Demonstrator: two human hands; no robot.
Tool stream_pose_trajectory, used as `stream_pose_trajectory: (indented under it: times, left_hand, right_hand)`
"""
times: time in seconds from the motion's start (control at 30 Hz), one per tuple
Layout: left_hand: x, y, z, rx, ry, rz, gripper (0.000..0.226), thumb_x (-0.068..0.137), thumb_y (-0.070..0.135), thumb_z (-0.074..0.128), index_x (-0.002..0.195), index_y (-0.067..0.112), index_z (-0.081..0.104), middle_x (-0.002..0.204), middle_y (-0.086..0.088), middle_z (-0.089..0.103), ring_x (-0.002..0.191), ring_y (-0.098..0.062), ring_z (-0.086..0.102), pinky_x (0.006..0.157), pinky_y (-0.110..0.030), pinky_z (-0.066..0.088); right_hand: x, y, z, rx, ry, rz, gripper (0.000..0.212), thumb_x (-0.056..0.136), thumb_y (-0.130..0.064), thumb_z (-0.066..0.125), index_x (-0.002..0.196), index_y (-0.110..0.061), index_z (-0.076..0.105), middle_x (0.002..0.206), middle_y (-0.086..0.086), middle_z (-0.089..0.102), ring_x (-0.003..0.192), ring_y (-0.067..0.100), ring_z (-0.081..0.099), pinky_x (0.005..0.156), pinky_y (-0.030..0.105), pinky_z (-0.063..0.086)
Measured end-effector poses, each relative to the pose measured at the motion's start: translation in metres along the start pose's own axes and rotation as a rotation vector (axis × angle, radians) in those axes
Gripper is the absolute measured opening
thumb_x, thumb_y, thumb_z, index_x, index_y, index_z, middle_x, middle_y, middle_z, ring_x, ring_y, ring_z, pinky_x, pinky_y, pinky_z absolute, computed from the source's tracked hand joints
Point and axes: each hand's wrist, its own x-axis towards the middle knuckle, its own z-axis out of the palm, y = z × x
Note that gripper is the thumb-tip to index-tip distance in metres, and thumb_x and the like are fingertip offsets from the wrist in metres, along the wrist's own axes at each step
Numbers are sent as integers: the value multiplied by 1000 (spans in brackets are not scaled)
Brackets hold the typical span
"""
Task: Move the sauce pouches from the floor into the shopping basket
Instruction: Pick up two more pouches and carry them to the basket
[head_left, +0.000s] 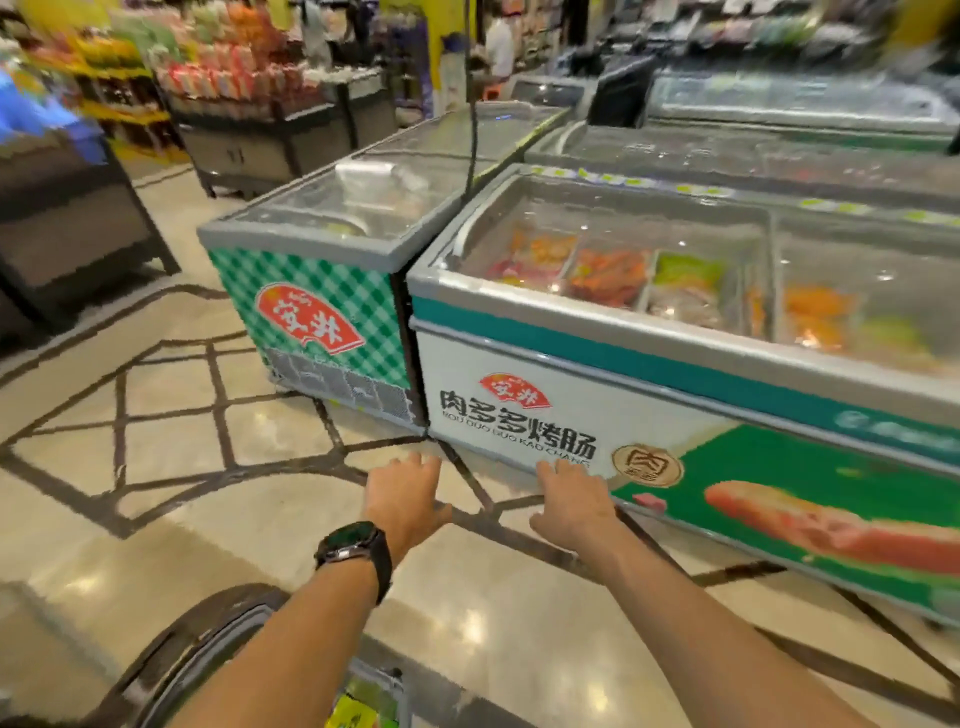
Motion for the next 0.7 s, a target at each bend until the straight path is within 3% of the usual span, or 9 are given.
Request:
stream_pose_trajectory:
  times: [0.2,0.4,0.6,0.7]
  left_hand:
    - [39,201,-52,10,64,399,62,93,55,55,143,21,40,135,-7,54,117,-28,58,94,-42,51]
    - [49,407,-81,75,153,673,64,90,59,54,143,24,42,127,-5,59,109,-28,63,86,-39,53]
    - [6,596,-98,177,211,1050,63,88,63,54,135,22,46,118,-4,60,102,-26,62,80,-37,51]
    - [-29,686,-99,178,219,1246,54,89,55,59,130,23,47,113,-2,61,99,-25,62,77,-36,51]
  right_hand:
    - [-80,184,-5,163,83,341,57,89,-33,59,141,-21,40,138,9,50,125,32,49,100,46,44]
    - [-212,361,7,237,172,691,69,87,-40,63,145,-20,32,141,11,45,125,32,49,97,44,45]
    - [-359,473,33,381,208,1087,58,88,-38,58,140,-19,39,134,10,49,124,32,50,92,41,46]
    - [-428,507,53,437,214,1272,57,88,-39,58,139,-19,41,135,10,51,122,32,51,94,40,46]
